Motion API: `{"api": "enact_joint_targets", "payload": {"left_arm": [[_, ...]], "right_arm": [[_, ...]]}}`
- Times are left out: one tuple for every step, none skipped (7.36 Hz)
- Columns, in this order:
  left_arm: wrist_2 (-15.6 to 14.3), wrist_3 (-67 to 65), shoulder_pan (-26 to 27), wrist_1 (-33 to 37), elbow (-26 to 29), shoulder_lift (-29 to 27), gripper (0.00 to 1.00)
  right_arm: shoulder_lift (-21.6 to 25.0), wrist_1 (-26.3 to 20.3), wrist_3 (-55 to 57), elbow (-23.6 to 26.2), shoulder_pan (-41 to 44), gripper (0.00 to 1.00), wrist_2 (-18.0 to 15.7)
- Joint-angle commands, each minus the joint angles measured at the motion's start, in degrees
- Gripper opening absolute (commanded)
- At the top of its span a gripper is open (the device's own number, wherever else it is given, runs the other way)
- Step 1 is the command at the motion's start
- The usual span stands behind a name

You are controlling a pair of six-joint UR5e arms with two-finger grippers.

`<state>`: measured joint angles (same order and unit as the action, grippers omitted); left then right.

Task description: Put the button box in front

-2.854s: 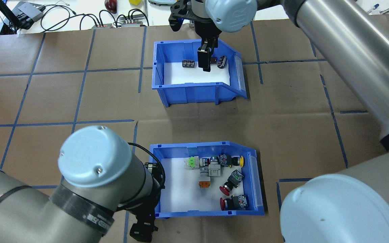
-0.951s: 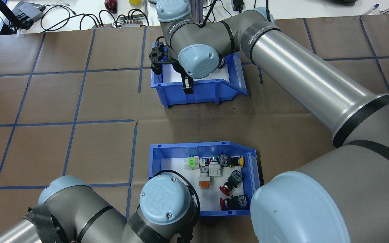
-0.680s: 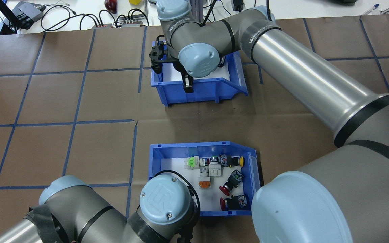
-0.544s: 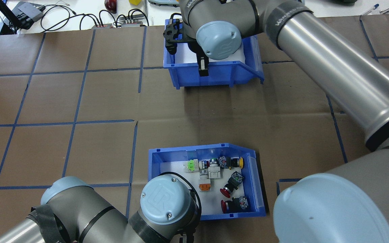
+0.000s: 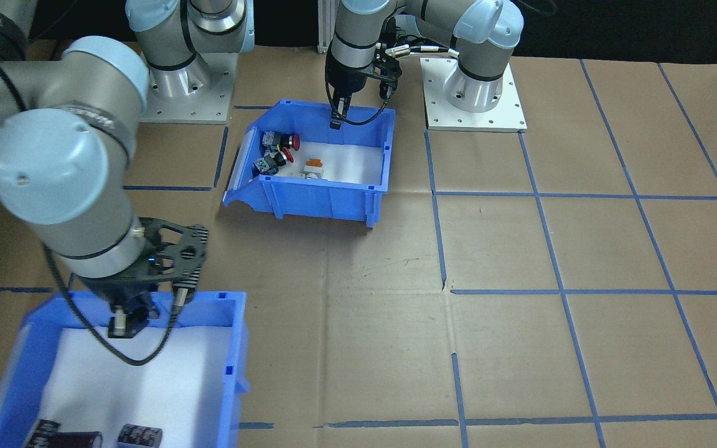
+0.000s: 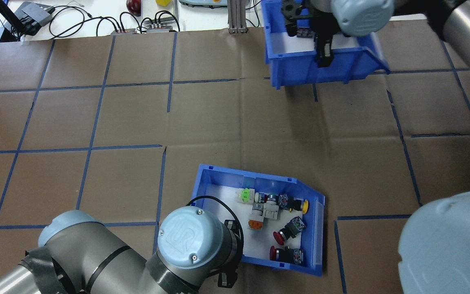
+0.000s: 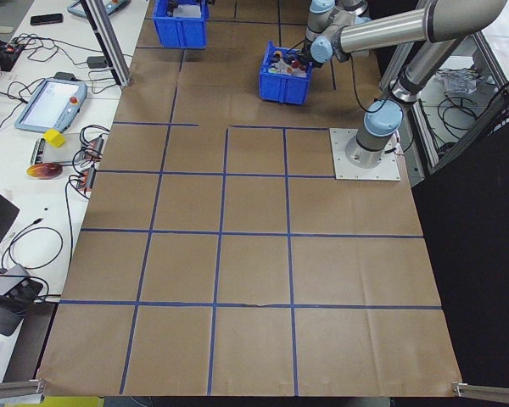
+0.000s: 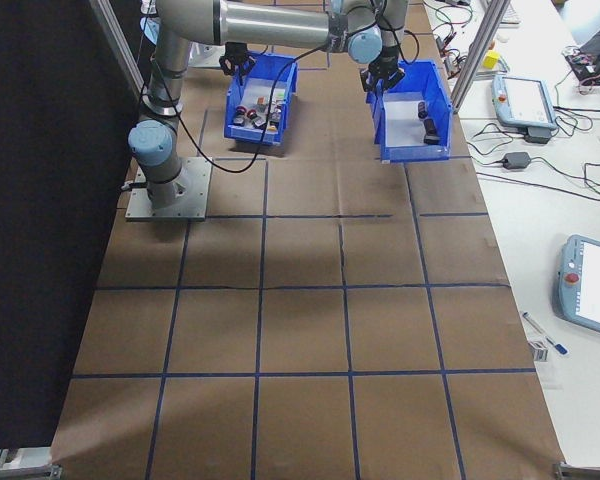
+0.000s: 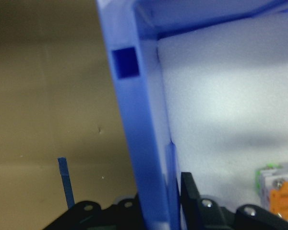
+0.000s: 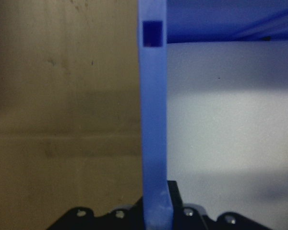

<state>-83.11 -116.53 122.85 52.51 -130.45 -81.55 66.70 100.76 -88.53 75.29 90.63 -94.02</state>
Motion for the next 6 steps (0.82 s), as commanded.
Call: {"api": "enact_joint_targets", "payload": {"left_arm": [[0.49, 5.85, -11.26, 3.97, 9.11, -2.01, 0.00], [0.76, 9.79, -12.88, 5.13, 13.60, -4.47, 0.00], [1.63, 10.01, -14.20, 4.53, 18.08, -9.37, 0.00], [5.90, 10.01, -15.08, 4.35, 23.09, -14.64, 0.00], [6.55, 10.01, -15.61, 4.09, 29.14, -20.17, 0.00], [9.17, 10.01, -15.71, 4.00, 33.81, -24.66, 0.00]], "right_arm": [[5.17, -1.45, -4.53, 5.80, -8.60, 0.07, -0.02], [7.63, -1.45, -8.38, 9.22, -11.07, 0.07, -0.20], [10.52, -1.10, -10.94, 13.43, -13.44, 0.07, -0.11], [13.60, -0.14, -12.97, 18.09, -15.38, 0.08, -0.11], [16.59, 0.22, -13.25, 22.57, -16.70, 0.08, -0.02], [19.58, 2.31, -13.25, 27.31, -16.98, 0.08, 0.07]]}}
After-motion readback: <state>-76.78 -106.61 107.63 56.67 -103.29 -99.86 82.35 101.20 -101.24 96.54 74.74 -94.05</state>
